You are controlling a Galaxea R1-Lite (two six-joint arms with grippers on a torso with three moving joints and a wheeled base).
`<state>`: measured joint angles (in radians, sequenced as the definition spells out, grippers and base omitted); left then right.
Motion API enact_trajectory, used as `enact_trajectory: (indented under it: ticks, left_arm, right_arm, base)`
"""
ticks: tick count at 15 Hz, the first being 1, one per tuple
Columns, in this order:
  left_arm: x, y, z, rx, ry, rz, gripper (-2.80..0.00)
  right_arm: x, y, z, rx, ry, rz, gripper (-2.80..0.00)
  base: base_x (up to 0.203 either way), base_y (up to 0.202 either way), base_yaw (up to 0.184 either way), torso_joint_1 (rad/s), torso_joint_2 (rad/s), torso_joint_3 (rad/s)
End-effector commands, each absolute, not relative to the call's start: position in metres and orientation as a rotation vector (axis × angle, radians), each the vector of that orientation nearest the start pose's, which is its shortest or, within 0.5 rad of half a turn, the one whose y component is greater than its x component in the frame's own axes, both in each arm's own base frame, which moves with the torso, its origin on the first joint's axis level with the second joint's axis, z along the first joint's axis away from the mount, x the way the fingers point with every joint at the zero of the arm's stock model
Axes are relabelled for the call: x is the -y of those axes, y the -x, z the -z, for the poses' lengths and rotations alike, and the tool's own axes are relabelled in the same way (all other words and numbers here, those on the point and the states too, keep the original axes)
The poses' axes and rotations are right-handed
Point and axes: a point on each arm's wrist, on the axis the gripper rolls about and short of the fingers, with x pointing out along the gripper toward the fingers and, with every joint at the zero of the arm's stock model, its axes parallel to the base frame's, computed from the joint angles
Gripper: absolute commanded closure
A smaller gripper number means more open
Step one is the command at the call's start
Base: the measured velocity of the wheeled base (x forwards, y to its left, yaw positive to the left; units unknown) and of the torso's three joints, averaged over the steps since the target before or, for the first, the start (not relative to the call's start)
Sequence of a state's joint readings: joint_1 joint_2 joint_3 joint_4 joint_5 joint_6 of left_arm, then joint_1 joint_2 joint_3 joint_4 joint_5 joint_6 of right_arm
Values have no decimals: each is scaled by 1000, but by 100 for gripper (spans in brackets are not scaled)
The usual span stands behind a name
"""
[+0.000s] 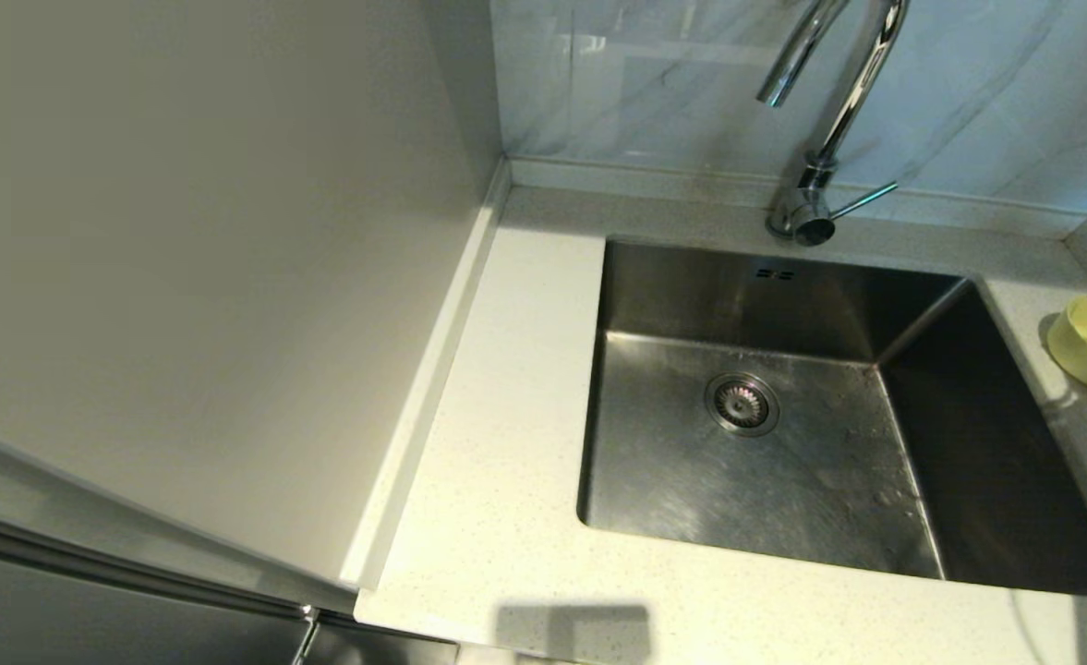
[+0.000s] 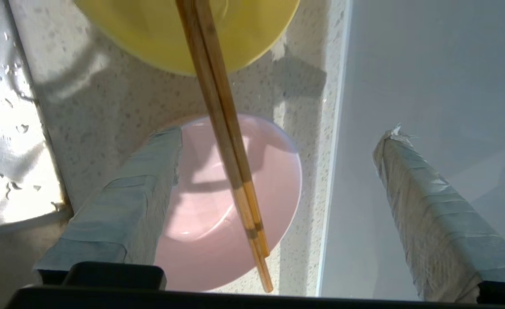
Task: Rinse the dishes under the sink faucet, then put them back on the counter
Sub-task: Put the chopsticks back to the table from the sink
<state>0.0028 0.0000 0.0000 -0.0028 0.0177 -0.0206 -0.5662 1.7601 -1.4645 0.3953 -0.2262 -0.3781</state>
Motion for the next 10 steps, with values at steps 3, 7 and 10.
enact_trajectory:
  ticks: [3,7,10]
  left_arm:
    - [0,23,-76,6,22,-21,0]
    - [0,23,-76,6,22,-21,0]
    - [0,23,-76,6,22,-21,0]
  right_arm:
    - [175,-268,-261,-798,231,617,-280]
    - [165,-265,-270,-744,217,539,-280]
    - [148,-266,-282,-669,190,459,-280]
  base:
    - [0,0,0,0,0,0]
    - [0,0,0,0,0,0]
    - [0,0,0,0,0,0]
